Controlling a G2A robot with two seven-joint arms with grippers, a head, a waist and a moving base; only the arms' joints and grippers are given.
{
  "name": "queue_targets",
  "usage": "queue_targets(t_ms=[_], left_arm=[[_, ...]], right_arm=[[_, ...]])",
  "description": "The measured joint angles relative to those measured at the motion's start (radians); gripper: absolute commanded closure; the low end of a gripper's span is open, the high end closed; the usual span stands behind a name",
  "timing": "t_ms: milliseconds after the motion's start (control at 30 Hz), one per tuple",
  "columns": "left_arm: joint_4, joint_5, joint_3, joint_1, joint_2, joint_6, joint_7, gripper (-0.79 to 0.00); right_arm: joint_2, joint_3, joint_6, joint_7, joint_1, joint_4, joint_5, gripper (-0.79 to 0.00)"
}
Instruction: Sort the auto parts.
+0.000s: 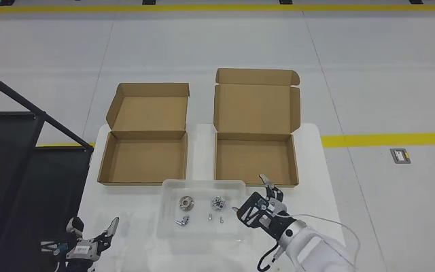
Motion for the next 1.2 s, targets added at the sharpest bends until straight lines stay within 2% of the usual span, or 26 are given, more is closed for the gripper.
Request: queue_targets(t_ms=[100,233,333,533,767,1000,1100,1133,1167,1200], left_arm=[[0.0,0.0,0.0,0.0,0.0,0.0,0.0,-0.785],[0.0,0.0,0.0,0.0,0.0,0.0,0.0,-0.785],[0.0,0.0,0.0,0.0,0.0,0.0,0.0,-0.785],[0.0,0.0,0.0,0.0,0.0,0.0,0.0,-0.785],[0.0,0.0,0.0,0.0,0.0,0.0,0.0,-0.785],[0.0,0.0,0.0,0.0,0.0,0.0,0.0,-0.785],[0.0,0.0,0.0,0.0,0.0,0.0,0.0,-0.785],[0.0,0.0,0.0,0.0,0.0,0.0,0.0,-0.785],[0.0,0.0,0.0,0.0,0.0,0.0,0.0,-0.785],[0.0,0.0,0.0,0.0,0.0,0.0,0.0,-0.785]], right_arm=[[-0.012,-0.062,-0.069,-0.03,0.071,0.085,0.056,-0.785],[-0.051,-0.212,-0.159,0.071,0.25,0.264,0.178,-0.785],[-0.084,-0.3,-0.165,0.138,0.358,0.386,0.274,-0.785],[-0.137,-0.412,-0.141,0.258,0.499,0.581,0.396,-0.785],[-0.174,-0.465,-0.026,0.36,0.567,0.689,0.372,-0.785],[-0.194,-0.477,0.006,0.372,0.591,0.758,0.364,-0.785],[-0.201,-0.488,0.018,0.378,0.599,0.779,0.34,-0.68],[-0.205,-0.497,0.025,0.388,0.601,0.781,0.325,-0.566],[-0.208,-0.503,0.031,0.394,0.602,0.781,0.317,-0.385],[-0.211,-0.507,0.036,0.397,0.603,0.782,0.312,-0.372]])
